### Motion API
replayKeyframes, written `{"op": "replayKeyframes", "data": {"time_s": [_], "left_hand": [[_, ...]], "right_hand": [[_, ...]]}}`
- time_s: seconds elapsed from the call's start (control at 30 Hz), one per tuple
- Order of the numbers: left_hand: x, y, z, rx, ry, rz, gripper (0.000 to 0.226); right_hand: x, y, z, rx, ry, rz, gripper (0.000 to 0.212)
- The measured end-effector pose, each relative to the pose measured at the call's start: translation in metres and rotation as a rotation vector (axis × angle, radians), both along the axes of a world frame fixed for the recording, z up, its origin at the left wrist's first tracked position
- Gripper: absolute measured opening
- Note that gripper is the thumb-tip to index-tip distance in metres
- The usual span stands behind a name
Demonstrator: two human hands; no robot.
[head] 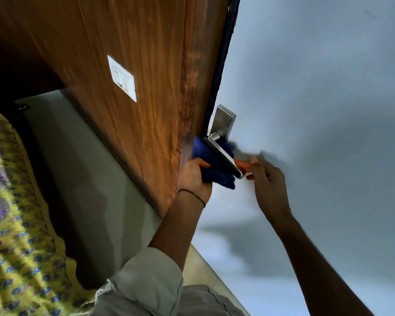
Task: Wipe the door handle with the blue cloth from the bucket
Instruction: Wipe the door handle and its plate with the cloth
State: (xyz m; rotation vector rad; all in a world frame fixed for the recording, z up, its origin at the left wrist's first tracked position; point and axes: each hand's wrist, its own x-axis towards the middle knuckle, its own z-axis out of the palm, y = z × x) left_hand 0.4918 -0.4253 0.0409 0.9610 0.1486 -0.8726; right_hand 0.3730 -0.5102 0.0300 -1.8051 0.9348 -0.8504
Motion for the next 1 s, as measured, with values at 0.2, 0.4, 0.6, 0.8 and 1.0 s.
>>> {"op": "replayKeyframes", "data": {"time_s": [0.2,0.4,0.6,0.8,1.0], "left_hand": [[-0.001,-0.013,-0.007,0.122,-0.128,0.168,0.028],[-0.051,-0.013,-0.026,0.142,-0.34,0.13,0.043],[0.004,-0.024,0.008,0.418,-0.867,0.108,0.044],[0.012,-0.022,-0.01,0.667,-1.578,-0.115,0.046],[-0.015,-0.014,-0.034,0.725,-1.945,-0.149,0.052]], "right_hand": [[0.001,-0.002,-0.003,0.024,-0.026,0.028,0.042],[0.0,-0.002,-0.007,0.037,-0.086,0.041,0.043],[0.003,-0.003,-0.01,0.049,-0.092,0.014,0.047],[0.005,-0.002,-0.005,0.054,-0.102,-0.012,0.043],[0.004,0.0,-0.005,0.046,-0.098,-0.015,0.041]]}}
